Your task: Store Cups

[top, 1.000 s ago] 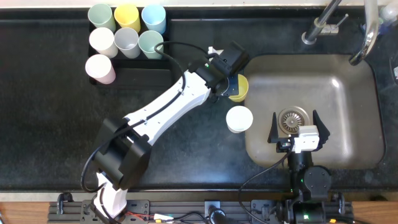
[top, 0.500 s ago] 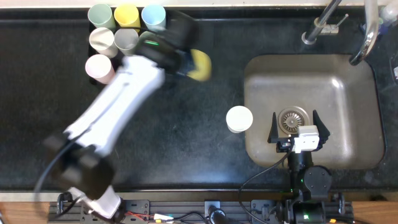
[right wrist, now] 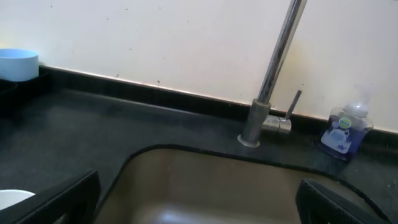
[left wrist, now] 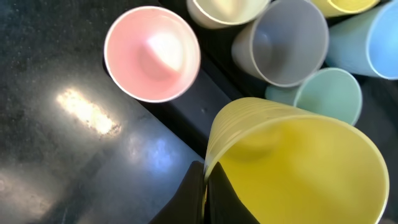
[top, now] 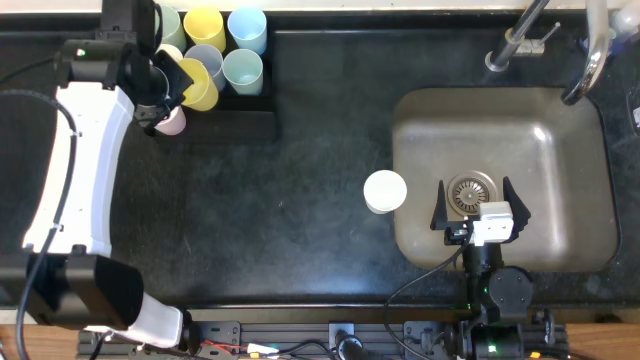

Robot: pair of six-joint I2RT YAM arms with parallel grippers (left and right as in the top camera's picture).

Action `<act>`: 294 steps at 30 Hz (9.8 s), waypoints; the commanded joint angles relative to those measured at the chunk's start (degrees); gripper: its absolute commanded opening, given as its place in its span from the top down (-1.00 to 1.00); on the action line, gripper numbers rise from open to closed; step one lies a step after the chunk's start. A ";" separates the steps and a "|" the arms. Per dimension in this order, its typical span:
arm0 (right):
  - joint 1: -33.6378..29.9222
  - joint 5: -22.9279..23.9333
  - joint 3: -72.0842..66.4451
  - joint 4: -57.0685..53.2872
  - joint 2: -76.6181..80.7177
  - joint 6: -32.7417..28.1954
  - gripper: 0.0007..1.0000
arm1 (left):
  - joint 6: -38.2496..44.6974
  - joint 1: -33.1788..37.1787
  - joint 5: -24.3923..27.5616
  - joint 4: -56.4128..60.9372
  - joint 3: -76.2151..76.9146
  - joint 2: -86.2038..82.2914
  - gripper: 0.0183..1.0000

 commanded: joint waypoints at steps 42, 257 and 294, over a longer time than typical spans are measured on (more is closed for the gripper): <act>0.31 -0.37 -0.76 0.26 -0.37 -0.20 -1.00 | -0.44 1.05 -1.16 2.71 0.09 16.31 0.96; 10.99 -8.81 74.42 -66.53 99.25 -13.35 0.91 | 52.54 -5.03 8.50 63.36 -97.39 -99.16 -1.00; 37.70 -0.28 158.48 -84.59 134.73 4.55 0.91 | 52.54 -5.03 8.50 63.39 -97.39 -99.14 -1.00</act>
